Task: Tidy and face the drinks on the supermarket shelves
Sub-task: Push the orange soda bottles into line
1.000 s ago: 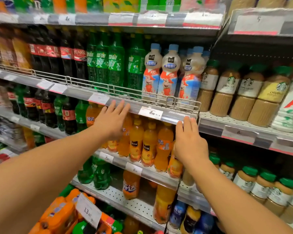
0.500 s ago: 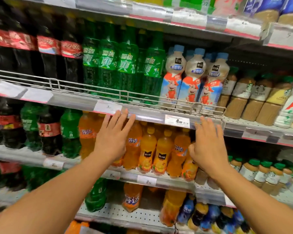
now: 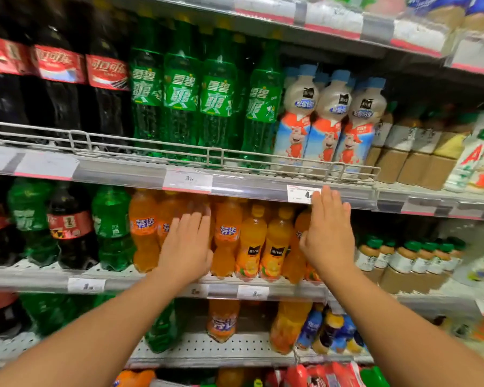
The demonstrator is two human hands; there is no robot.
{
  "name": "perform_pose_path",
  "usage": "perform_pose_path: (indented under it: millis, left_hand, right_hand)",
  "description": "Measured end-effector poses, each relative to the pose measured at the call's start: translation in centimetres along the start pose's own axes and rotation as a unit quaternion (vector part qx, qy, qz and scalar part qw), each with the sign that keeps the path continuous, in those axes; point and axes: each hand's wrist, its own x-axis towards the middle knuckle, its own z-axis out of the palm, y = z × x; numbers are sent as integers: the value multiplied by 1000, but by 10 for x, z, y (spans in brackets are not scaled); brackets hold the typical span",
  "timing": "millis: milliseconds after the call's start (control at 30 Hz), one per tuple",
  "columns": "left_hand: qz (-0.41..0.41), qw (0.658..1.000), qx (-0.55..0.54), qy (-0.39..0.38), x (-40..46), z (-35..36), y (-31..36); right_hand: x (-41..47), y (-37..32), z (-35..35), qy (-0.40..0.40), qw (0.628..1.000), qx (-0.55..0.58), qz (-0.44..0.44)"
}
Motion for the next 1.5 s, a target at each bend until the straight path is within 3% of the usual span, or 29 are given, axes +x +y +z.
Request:
perform_pose_path:
  millis: [233,433,567,700,833,967,1033,1133,1267,1500]
  left_hand:
    - [-43,992,35,-115,44,-1,-18]
    - [-58,995,73,-37,40,2,-10]
    - [-64,994,76,47,33,0,2]
    - [-129,986,-93,52,30,-1,11]
    - [-186,967,-164,59,24,-5,15]
    - [-221,960,-170,12,21,-17,15]
    - [-220,961,-166,-1,19,-20,17]
    - [-221,960,-174,1,15,-21,19]
    - [-234,953,-194,5,2,-19,20]
    - [-239,944,-225,37,-12,-22,15]
  right_hand:
    - [-1,22,11,14,998,44,-49]
    - [2,28,21,35,984,156,-73]
    - [-40,44,38,67,910,400,-83]
    - [-35,70,53,11,894,449,13]
    - [20,67,48,-55,901,425,63]
    - [49,57,48,-162,928,320,99]
    - [56,54,48,-180,935,280,123]
    - [59,54,54,-156,933,292,141]
    - [44,64,62,-85,906,398,119]
    - [2,65,47,-14,903,424,75]
